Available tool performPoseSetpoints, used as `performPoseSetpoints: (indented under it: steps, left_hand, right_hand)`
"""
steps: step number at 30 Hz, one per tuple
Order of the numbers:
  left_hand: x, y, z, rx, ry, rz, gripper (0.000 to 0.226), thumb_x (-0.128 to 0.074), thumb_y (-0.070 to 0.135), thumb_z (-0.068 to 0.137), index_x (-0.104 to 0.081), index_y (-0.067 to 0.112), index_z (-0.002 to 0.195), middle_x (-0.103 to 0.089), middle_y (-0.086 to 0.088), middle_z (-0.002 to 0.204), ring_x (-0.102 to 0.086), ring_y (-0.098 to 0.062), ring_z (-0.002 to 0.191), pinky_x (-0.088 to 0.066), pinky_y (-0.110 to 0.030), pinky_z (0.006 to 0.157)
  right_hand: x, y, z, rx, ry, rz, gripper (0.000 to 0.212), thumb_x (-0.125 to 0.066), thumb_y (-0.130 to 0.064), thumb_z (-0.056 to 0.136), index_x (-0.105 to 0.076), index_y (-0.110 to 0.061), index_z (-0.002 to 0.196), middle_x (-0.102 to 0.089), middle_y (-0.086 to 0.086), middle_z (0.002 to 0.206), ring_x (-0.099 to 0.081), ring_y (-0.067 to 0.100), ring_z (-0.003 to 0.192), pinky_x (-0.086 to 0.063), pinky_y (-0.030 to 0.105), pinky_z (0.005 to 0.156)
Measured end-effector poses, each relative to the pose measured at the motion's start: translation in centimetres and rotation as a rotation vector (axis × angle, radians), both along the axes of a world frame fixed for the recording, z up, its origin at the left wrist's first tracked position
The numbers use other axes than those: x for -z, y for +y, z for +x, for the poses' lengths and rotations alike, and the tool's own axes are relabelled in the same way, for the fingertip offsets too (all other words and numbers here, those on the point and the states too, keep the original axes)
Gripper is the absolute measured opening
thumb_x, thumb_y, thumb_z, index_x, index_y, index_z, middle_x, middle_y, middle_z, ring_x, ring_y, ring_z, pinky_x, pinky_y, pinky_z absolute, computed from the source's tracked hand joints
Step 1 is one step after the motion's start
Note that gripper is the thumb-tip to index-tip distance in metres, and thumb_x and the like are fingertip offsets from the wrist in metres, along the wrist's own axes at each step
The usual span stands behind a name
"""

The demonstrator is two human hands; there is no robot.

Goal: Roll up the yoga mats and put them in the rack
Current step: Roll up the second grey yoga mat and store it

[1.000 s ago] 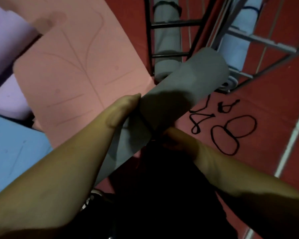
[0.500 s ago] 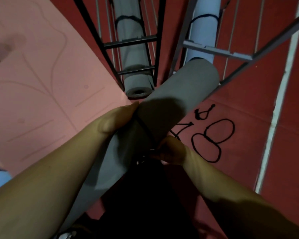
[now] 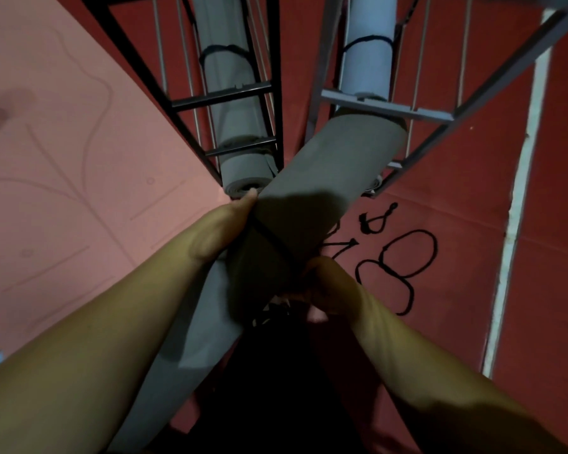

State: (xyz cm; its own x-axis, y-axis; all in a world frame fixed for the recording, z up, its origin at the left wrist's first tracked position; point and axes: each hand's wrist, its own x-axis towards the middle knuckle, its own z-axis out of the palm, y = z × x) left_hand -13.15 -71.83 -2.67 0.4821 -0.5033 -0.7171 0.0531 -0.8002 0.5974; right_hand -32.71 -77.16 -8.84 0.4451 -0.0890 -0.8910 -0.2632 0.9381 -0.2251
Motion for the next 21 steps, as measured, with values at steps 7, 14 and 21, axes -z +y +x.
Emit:
performPoseSetpoints:
  steps: [7,14,21]
  left_hand:
    - [-0.9,-2.1,0.1,-0.079,0.311,-0.223,0.050,-0.044,0.055,0.100,-0.053,0.023,0.137,-0.063,0.011,0.122,-0.061,0.001,0.101,-0.046,-0.023,0.093]
    - [0.0,-6.3,-1.7,0.232,0.105,-0.163,0.094,-0.082,0.043,0.075,-0.029,0.029,0.151,-0.044,-0.003,0.145,-0.048,-0.022,0.124,-0.041,-0.042,0.109]
    - [0.7,-11.4,-3.5,0.063,0.033,-0.333,0.102,-0.087,0.047,0.065,-0.036,0.022,0.149,-0.051,-0.004,0.142,-0.053,-0.022,0.125,-0.047,-0.042,0.106]
  right_hand:
    - [0.2,-2.9,0.9,0.280,0.042,-0.301,0.022,-0.038,-0.017,0.102,-0.055,-0.016,0.088,-0.057,0.007,0.087,-0.064,0.014,0.070,-0.052,0.026,0.065]
    - [1.0,-6.4,1.6,0.586,-0.068,-0.334,0.052,-0.049,-0.058,0.094,-0.070,-0.016,0.118,-0.073,0.011,0.111,-0.070,0.024,0.100,-0.055,0.037,0.083]
    - [2.5,-9.1,1.2,0.317,-0.044,-0.516,0.112,-0.081,-0.071,0.057,-0.029,-0.038,0.151,-0.049,0.008,0.147,-0.056,0.030,0.125,-0.050,0.055,0.098]
